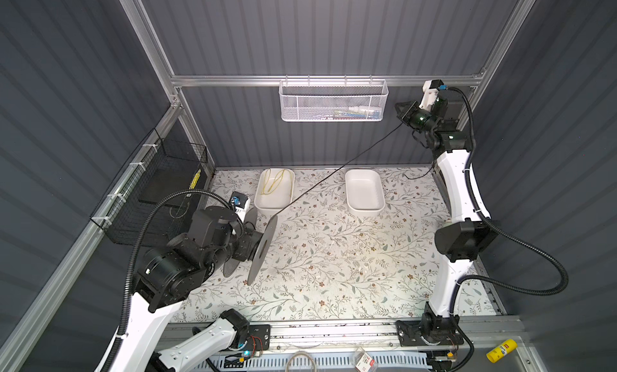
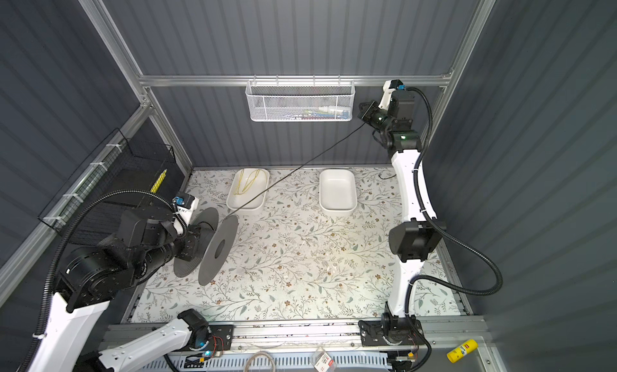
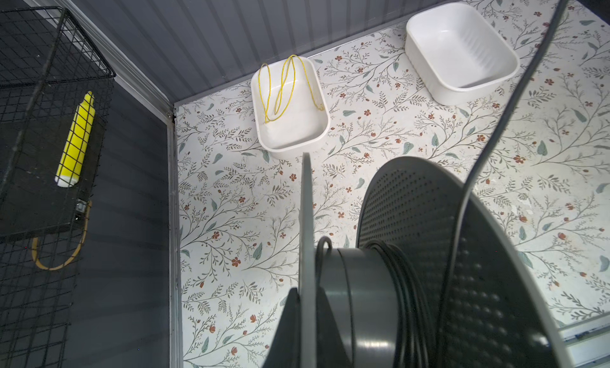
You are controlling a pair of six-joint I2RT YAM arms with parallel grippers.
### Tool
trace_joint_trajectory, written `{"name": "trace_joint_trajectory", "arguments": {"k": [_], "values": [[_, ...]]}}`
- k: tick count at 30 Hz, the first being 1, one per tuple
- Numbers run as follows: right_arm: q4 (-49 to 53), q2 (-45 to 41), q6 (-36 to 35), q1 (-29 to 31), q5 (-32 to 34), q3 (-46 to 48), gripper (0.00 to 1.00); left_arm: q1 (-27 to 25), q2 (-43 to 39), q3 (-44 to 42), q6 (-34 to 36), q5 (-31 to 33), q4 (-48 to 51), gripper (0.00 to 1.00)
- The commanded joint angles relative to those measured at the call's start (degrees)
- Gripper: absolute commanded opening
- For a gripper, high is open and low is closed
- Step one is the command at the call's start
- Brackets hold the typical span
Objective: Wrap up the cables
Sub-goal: 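Lower the spool with the left gripper while the right gripper lifts the cable high, then raise the spool with the left gripper while the right gripper lowers the cable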
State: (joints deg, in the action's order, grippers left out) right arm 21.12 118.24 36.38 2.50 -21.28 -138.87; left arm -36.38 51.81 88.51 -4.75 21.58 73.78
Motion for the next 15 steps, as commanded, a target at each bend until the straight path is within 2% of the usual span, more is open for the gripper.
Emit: {"name": "trace_joint_trajectory", "arguments": {"k": [1,6,15], "values": [[-1.05,-0.19,-1.75,-0.77,0.45,1.61,0.0,0.26,0.08,4.7,0.11,-4.0,1.58,0.0],[-4.44,-3.38,-5.99,1.11,6.13,12.19,0.0,0.26,1.9,10.48,-0.12,-10.48,-0.62,0.0],[-13.26,-11.99,-13.34,8.64,16.94,36.42,0.0,0.3,7.45,19.56,-1.82,-14.62,-11.24,0.0]]}}
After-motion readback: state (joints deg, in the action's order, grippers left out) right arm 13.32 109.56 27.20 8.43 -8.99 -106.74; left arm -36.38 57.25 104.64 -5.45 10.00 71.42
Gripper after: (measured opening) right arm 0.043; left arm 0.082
